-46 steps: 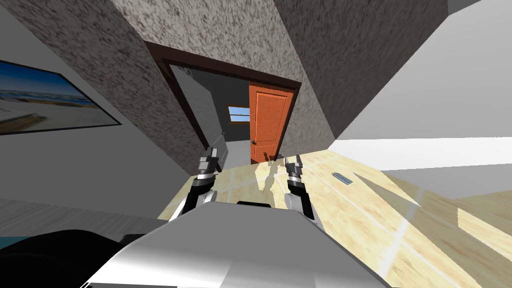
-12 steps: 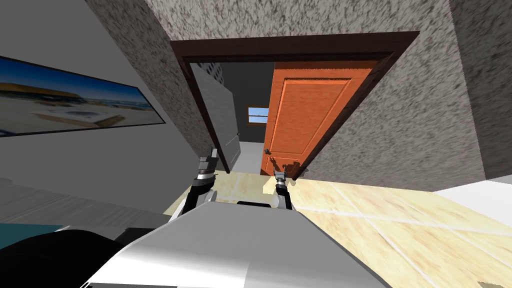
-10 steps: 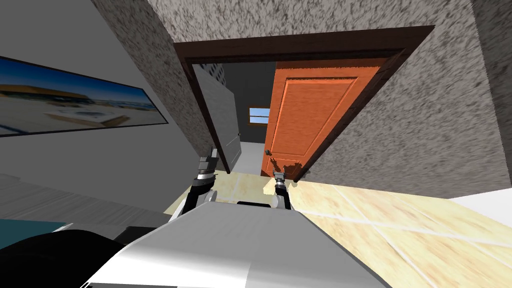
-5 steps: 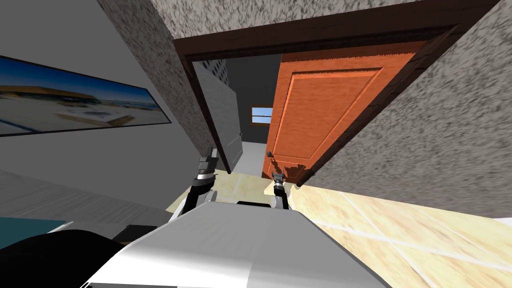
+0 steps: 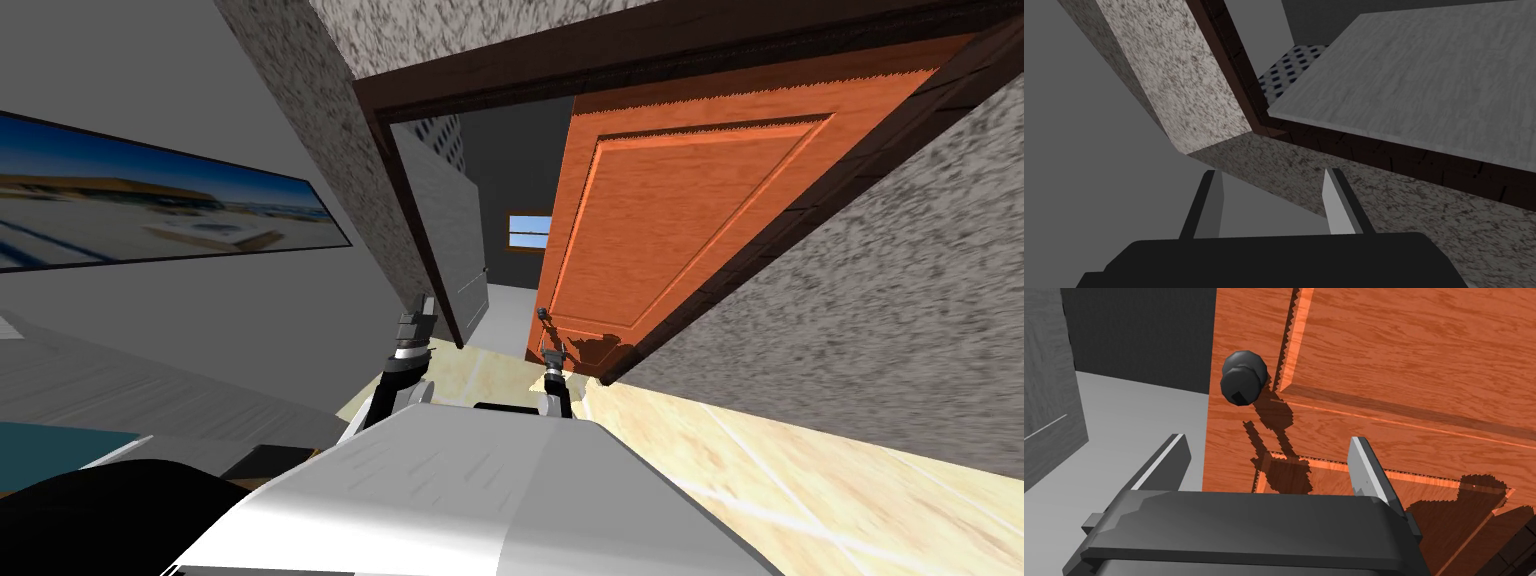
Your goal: Push the door open
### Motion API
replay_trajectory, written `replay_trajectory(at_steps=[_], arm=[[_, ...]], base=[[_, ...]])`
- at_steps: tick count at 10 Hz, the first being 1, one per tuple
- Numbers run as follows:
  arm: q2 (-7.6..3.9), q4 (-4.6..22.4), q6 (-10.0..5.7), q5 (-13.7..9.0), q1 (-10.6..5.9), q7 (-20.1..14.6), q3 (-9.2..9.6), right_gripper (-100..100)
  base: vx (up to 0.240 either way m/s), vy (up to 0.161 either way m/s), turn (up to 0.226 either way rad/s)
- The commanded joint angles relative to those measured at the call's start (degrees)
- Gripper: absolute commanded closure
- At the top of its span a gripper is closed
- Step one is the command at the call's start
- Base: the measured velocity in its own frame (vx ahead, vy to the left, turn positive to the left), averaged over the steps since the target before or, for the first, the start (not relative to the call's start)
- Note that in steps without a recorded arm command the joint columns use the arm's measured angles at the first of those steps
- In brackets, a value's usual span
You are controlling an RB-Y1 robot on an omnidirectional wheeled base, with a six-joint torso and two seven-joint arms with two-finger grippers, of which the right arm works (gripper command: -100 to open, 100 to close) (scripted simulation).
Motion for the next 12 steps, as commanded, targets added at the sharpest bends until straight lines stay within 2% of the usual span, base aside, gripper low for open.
replay_trajectory(at_steps=[1, 4, 7, 9, 10, 11, 12], arm=[[0.42, 1.95, -0.63, -0.74, -0.88, -1.36, 0.2, -100], [1.71, 6.22, -2.14, -2.43, -2.29, -4.4, 0.97, -100], [2.71, 8.97, -3.11, -3.52, -3.19, -6.36, 1.46, -100], [3.88, 11.62, -4.04, -4.56, -4.07, -8.25, 1.93, -100], [3.52, 11.12, -3.89, -4.19, -3.98, -7.6, 1.77, -100], [1.77, 11.45, -4.12, -4.35, -4.04, -8.04, 1.69, -100], [1.09, 11.57, -4.2, -4.4, -4.05, -8.16, 1.62, -100]], base=[[0.099, -0.061, 0.065], [0.108, -0.054, 0.106], [0.091, -0.048, 0.079], [0.078, -0.053, 0.09], [0.041, -0.032, 0.027], [0.114, -0.009, 0.024], [0.176, -0.047, 0.031]])
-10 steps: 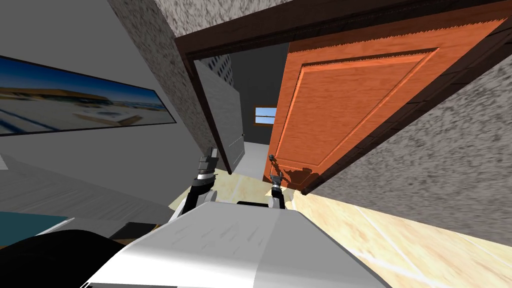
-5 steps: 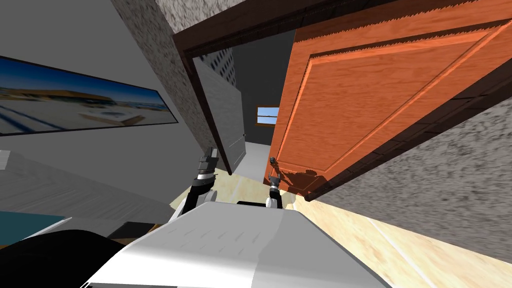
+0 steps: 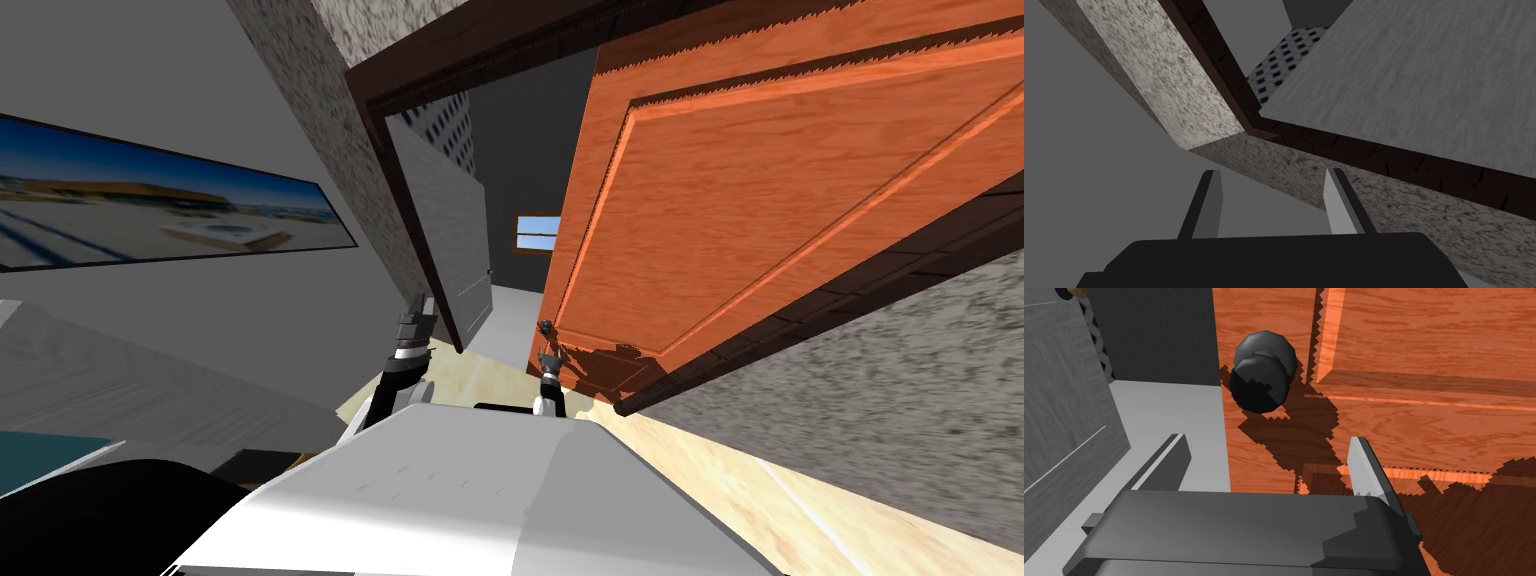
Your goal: Push the door open
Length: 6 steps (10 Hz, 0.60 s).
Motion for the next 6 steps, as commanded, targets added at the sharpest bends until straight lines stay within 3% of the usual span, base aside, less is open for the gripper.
replay_trajectory(at_steps=[1, 4, 6], arm=[[-1.16, -0.37, 0.14, -0.14, 0.17, -0.08, -0.17, -100], [-1.57, 0.05, -0.16, -0.32, 0.14, -0.55, -0.4, -100], [-0.59, 0.35, -0.38, -0.46, 0.12, -0.88, -0.57, -100]], base=[[0.198, -0.042, 0.03], [0.202, -0.024, 0.026], [0.207, -0.015, 0.029]])
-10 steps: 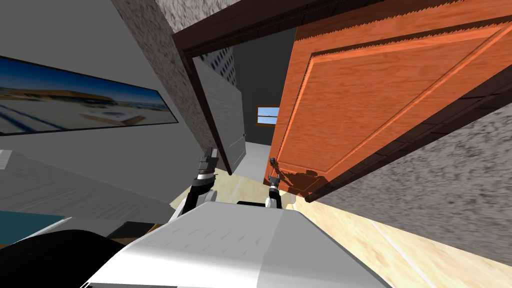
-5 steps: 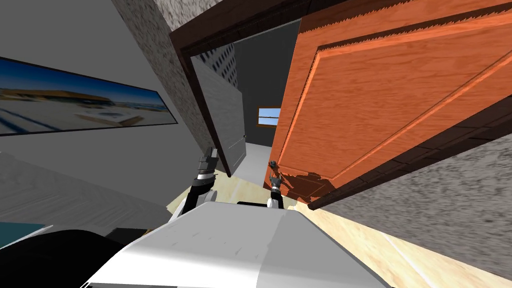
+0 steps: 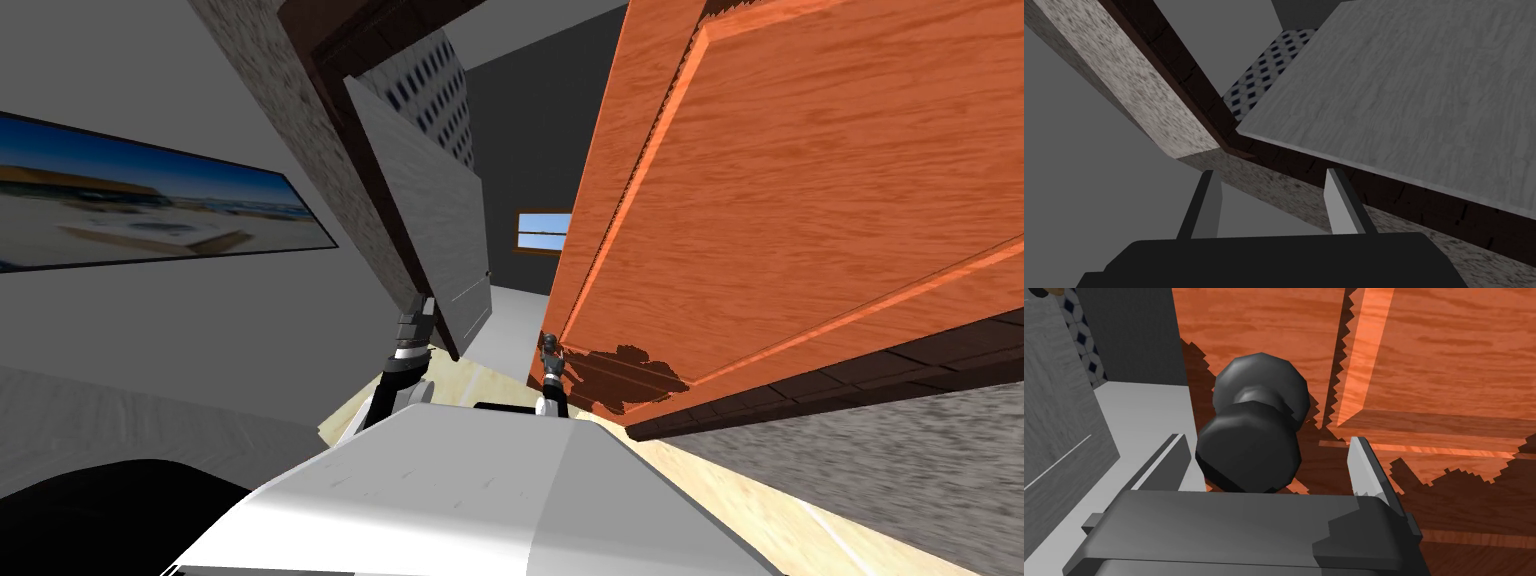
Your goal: Push the door open
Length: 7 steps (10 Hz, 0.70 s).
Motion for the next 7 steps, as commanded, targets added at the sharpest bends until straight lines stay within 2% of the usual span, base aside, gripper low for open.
replay_trajectory(at_steps=[1, 2, 3, 7], arm=[[1.1, 0.35, -0.25, -0.08, -0.03, -0.33, -0.09, -100], [0.76, 0.26, -0.15, -0.05, -0.08, -0.1, -0.07, -100], [0.76, 0.26, -0.15, -0.05, -0.08, -0.1, -0.07, 100], [0.76, 0.26, -0.15, -0.05, -0.08, -0.1, -0.07, 100]], base=[[0.201, -0.025, 0.022], [0.089, -0.015, 0.008], [-0.011, 0.003, -0.008], [-0.01, 0.001, 0.004]])
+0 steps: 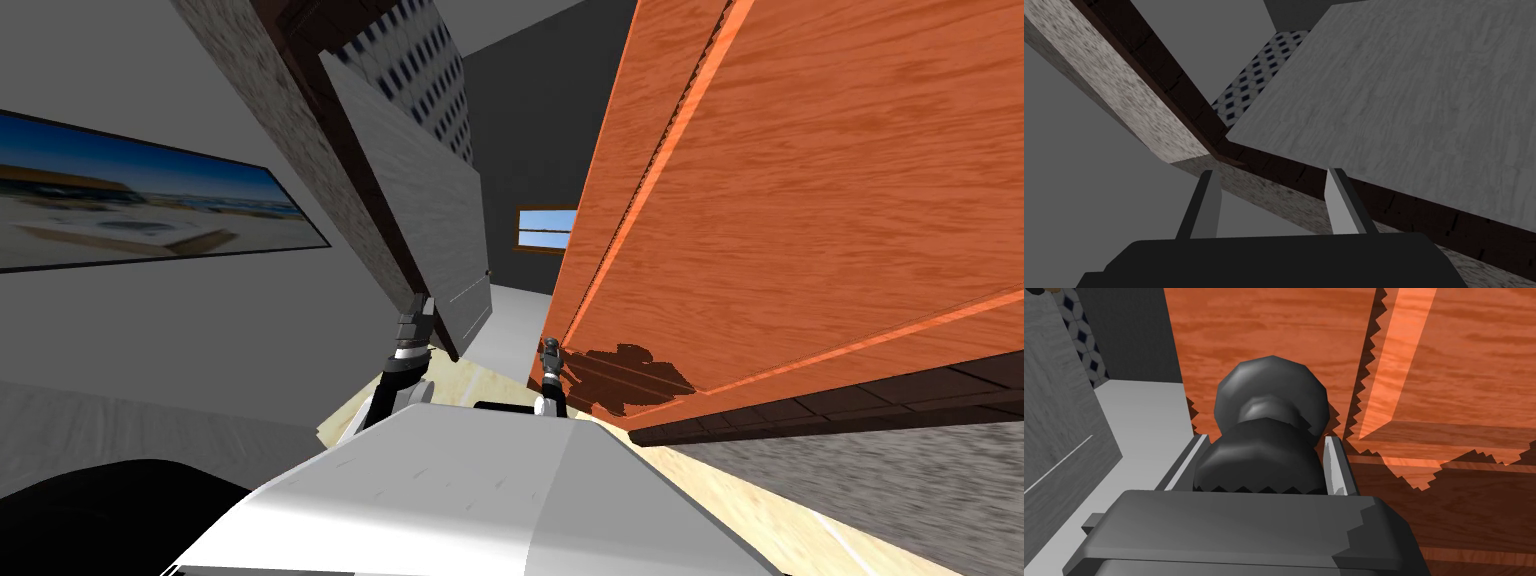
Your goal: Push the door open
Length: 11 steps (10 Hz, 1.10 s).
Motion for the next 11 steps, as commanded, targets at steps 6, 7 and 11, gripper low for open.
replay_trajectory(at_steps=[6, 7, 11], arm=[[-2.1, 0.13, -0.29, -1.44, -0.21, 0.47, -2.25, 100], [-2.1, 0.13, -0.29, -1.44, -0.21, 0.47, -2.25, 100], [-2.75, 0.19, -0.44, -2.16, -0.32, 0.71, -3.37, 100]], base=[[0.139, 0.011, -0.029], [0.142, -0.011, 0.002], [0.103, 0.018, -0.024]])
